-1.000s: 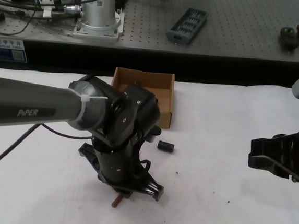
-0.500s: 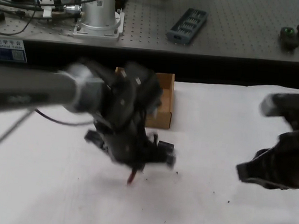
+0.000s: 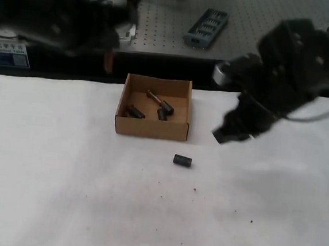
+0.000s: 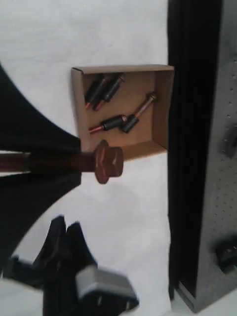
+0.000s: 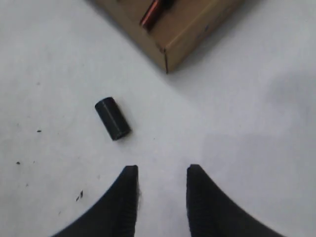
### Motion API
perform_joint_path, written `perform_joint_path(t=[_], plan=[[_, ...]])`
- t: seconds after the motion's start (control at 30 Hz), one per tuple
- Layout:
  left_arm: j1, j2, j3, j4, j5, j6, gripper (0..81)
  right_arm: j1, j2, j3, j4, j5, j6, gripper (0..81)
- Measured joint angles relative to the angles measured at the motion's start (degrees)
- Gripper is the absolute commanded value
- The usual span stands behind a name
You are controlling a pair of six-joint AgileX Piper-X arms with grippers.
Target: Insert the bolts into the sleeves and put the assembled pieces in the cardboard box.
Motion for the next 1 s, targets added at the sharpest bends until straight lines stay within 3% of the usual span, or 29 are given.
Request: perform_joint_path(t=[0.07, 0.27, 0.47, 0.77, 1.0], plan=[[0.45, -2.72, 0.0, -0.12, 1.48, 0.0, 0.6, 0.17, 6.3, -8.03, 4.22, 0.0, 1.39, 24.8], [0.57, -9.81, 6.25, -7.46, 4.87, -2.7, 0.6, 0.95, 14.49, -18.14, 11.83, 0.0, 6.0, 25.3], [0.57, -17.23, 18.26, -14.3, 4.88, -4.47, 0.6, 2.52, 17.27, -21.03, 15.28, 0.0, 7.89, 25.3], [0.57, -21.72, 25.64, -15.34, 6.49, -4.84, 0.6, 6.94, 17.58, -21.26, 17.53, 0.31, -0.46, 25.3], [0.57, -22.03, 25.61, -15.77, 7.44, -5.03, 0.6, 7.12, 17.58, -21.26, 18.57, 3.27, -9.22, 25.3]])
